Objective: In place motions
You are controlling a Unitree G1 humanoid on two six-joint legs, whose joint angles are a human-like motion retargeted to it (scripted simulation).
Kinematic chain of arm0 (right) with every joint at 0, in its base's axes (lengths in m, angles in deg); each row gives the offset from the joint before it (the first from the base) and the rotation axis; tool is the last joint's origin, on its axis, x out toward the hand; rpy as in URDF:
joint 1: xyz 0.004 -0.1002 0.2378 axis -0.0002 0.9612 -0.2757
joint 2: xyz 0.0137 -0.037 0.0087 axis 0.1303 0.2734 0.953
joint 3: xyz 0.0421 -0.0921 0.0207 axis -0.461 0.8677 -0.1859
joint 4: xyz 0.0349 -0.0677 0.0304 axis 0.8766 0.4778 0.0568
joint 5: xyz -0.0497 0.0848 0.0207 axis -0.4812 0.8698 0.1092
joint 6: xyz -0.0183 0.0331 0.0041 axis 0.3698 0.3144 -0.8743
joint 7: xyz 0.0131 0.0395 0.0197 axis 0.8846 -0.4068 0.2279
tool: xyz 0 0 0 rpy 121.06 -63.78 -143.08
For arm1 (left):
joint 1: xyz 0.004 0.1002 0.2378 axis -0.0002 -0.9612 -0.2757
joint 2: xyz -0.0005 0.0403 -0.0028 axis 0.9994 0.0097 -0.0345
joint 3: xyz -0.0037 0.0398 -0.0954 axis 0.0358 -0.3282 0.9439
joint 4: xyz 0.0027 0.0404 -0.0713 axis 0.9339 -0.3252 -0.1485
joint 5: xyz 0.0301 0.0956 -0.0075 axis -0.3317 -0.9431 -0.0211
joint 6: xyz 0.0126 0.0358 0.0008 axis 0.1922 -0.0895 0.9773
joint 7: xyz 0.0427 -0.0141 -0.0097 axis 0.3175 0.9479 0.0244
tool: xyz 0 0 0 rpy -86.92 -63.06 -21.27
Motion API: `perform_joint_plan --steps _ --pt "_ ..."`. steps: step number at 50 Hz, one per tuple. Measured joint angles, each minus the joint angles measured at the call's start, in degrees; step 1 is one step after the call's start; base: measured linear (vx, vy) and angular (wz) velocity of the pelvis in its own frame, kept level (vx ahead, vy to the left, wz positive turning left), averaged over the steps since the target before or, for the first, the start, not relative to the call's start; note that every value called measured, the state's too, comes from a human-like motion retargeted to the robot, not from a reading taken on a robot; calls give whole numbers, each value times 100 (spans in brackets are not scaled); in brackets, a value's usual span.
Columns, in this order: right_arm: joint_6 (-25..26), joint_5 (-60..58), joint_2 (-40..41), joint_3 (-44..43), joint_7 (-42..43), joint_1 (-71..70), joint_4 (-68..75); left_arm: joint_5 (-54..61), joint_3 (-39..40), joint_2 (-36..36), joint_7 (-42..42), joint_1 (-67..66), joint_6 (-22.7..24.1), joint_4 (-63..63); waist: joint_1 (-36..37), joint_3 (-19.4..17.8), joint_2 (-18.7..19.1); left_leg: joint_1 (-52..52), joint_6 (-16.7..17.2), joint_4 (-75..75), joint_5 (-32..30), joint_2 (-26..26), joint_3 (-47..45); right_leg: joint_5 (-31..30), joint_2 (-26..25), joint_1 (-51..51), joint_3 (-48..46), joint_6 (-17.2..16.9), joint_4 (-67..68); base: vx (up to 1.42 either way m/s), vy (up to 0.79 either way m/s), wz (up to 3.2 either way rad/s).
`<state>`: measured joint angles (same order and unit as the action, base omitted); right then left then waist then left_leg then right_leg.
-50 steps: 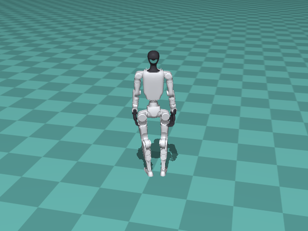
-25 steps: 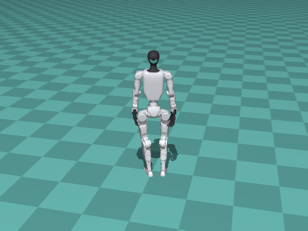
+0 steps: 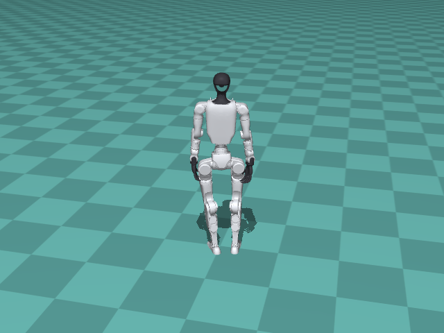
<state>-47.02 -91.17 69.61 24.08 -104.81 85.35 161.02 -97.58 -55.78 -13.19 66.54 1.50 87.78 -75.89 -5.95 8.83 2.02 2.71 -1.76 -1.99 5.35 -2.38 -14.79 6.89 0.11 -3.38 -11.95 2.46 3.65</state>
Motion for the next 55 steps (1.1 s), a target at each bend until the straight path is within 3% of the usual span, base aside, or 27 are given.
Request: perform_joint_plan --steps 55 --pt "-20 11 -25 86 -21 6 -83 59 105 56 -8 -158 -8 134 75 -109 -52 102 150 -198 40 201 -233 -6 -150 -33 275 88 -44 0 0 0"
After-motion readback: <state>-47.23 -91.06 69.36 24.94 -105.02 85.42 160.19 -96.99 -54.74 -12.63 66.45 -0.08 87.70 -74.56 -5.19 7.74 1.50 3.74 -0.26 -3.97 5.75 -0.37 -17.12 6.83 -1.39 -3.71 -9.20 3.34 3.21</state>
